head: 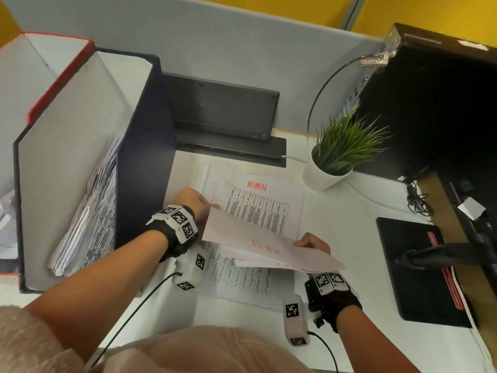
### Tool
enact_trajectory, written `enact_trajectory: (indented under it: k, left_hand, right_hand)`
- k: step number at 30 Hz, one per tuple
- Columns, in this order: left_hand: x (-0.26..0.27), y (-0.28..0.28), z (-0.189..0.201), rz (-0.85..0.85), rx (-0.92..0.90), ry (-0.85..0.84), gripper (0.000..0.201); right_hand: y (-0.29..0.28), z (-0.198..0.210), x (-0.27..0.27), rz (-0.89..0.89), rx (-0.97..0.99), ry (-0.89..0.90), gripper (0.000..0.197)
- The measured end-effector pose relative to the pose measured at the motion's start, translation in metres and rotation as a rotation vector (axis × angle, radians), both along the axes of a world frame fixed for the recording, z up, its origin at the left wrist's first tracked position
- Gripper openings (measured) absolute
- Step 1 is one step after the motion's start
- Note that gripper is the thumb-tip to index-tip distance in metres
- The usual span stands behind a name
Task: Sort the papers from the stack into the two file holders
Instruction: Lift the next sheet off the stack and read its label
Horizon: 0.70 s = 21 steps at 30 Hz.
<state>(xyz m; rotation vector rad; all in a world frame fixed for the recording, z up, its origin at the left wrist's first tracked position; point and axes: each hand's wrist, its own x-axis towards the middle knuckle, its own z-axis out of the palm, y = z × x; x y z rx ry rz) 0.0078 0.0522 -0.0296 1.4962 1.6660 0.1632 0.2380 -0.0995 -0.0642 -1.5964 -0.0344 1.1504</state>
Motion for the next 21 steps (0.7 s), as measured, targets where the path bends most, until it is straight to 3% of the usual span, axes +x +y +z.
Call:
enact_trajectory:
  k: [4, 9, 13, 16, 19, 21]
  left_hand:
    - [0.005, 0.000, -0.001, -0.041, 0.030, 0.050, 0.036]
    - [0.002, -0.002, -0.007, -0.042, 0.067, 0.039, 0.022]
    - [-0.004, -0.003, -0.010, -0.103, 0.108, 0.072, 0.014]
    - [-0.009, -0.007, -0.008, -0.153, 0.198, 0.083, 0.023]
    - [-0.009, -0.018, -0.004, -0.103, 0.433, -0.084, 0.019]
    - [-0.006, -0.025, -0.002, -0.023, 0.458, -0.289, 0.019]
  right_hand:
    - [0.004, -0.002, -0.006, -0.003, 0.030, -0.036, 0.046]
    - [0.005, -0.004, -0.004, -0.019, 0.036, 0.041, 0.047]
    - [0.007, -0.001, -0.004, 0.022, 0.050, -0.006, 0.025]
    - [0.010, -0.002, -0.002, -0.020, 0.050, 0.054, 0.030]
    - [0.010, 0.000, -0.004, -0.024, 0.042, 0.131, 0.031]
    - [0.011, 0.000, -0.005, -0.026, 0.034, 0.139, 0.020]
